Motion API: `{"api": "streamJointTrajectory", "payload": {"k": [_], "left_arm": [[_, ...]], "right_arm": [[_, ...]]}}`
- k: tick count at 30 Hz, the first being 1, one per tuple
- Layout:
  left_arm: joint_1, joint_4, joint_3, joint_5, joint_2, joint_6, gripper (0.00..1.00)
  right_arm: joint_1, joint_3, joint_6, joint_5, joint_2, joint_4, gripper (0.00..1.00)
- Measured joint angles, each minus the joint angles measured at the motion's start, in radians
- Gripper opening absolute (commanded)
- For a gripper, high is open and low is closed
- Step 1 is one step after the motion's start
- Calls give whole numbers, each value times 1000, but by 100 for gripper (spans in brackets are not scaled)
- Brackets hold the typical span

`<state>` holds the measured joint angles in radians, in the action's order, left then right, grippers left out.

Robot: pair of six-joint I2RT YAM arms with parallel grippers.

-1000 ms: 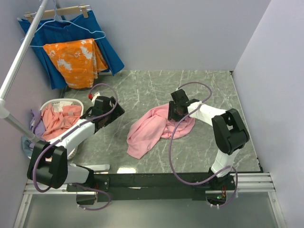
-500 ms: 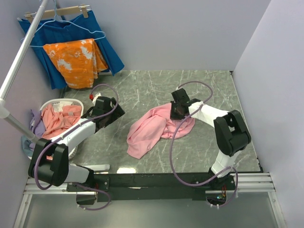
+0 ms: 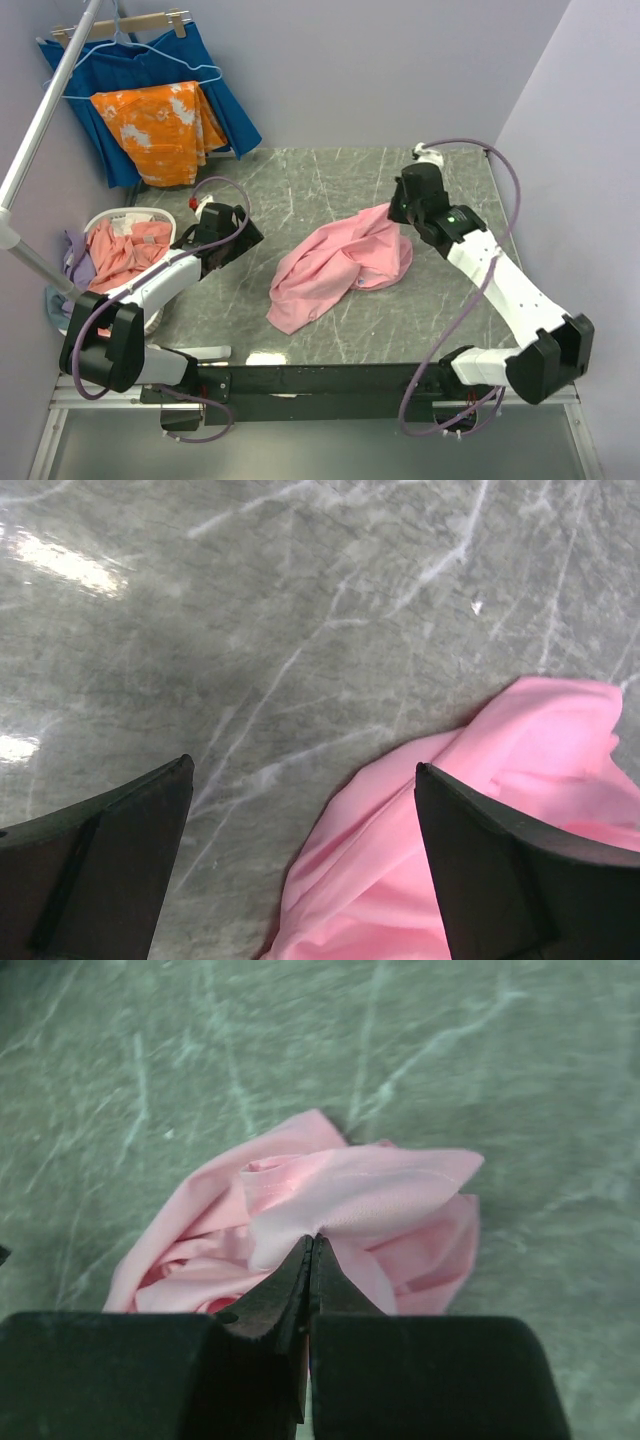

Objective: Fold and stack the t-shirts
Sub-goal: Flatten out the tshirt

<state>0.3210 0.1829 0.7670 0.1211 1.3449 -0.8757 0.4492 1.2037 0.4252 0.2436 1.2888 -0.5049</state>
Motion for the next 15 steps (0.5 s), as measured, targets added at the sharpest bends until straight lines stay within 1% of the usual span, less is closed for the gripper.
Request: {"api": "streamJointTrajectory", "payload": {"k": [5, 8, 12, 15], "left_arm": [[0, -32, 4, -69, 3, 31, 98], [0, -47, 61, -144, 57, 69, 99], [10, -73, 233, -271, 219, 126, 99], [48, -75, 418, -365, 385, 177, 99]], "right_arm": [[-46, 0, 1, 134, -87, -109, 0], [-61, 0, 20, 201, -153, -192, 0], [-61, 0, 74, 234, -301, -300, 0], [-61, -2, 119, 232, -419, -361, 0]]}}
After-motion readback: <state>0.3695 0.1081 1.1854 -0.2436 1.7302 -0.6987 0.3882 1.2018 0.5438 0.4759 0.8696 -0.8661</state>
